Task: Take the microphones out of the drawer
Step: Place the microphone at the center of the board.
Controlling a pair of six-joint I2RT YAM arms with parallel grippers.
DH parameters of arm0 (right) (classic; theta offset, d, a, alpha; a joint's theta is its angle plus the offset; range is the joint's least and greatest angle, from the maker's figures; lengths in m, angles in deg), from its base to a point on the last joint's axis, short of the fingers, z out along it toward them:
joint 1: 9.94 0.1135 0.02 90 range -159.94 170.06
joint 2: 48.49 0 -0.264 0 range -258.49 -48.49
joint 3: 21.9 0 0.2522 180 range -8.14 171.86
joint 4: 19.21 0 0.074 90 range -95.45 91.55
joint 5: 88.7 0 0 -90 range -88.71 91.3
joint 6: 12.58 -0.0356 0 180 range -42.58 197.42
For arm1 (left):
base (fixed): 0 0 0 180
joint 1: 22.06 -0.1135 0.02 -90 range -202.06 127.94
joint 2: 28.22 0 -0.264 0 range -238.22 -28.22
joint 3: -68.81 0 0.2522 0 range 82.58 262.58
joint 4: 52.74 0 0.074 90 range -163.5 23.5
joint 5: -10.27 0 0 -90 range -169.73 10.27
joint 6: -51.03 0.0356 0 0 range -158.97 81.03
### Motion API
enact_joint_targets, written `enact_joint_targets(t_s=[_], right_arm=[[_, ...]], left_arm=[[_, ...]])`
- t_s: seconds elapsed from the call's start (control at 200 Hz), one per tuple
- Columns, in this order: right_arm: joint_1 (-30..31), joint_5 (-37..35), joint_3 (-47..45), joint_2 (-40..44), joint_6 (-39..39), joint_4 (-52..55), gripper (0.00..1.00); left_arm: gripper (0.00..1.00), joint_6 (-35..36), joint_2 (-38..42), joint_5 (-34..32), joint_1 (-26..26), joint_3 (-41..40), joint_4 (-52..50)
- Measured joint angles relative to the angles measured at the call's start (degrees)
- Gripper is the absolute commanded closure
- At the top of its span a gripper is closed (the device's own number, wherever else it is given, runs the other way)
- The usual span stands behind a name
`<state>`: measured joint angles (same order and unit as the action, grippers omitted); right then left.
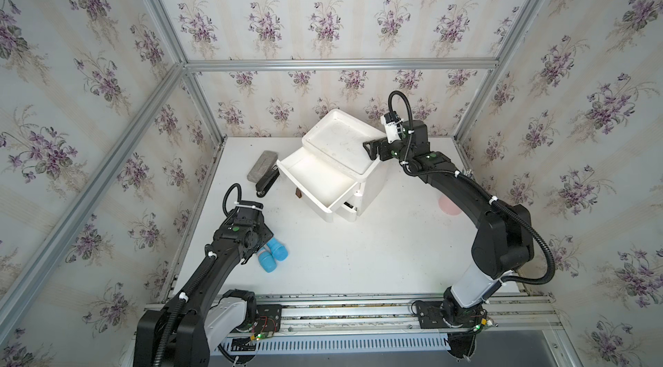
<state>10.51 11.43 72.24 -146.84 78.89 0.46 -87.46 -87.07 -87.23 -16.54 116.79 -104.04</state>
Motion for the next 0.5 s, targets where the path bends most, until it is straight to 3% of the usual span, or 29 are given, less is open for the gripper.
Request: enact_joint_targets(t_s=[0.09, 0.255, 0.5], right_arm=[[0.0, 0.0, 0.0, 0.0, 0.0, 0.0, 0.0], [0.0, 0.0, 0.0, 0.0, 0.0, 0.0, 0.0], [0.0, 0.6, 0.2, -0.3, 0.0, -0.3, 0.0]], left_arm=[[0.01, 0.0, 0.6, 0.2, 0.0, 1.5, -1.1], [0.01, 0.9, 0.8, 0.8, 0.0, 4.5, -1.9], [0.01, 10.4, -3.9, 7.2, 0.0, 12.8, -0.6]])
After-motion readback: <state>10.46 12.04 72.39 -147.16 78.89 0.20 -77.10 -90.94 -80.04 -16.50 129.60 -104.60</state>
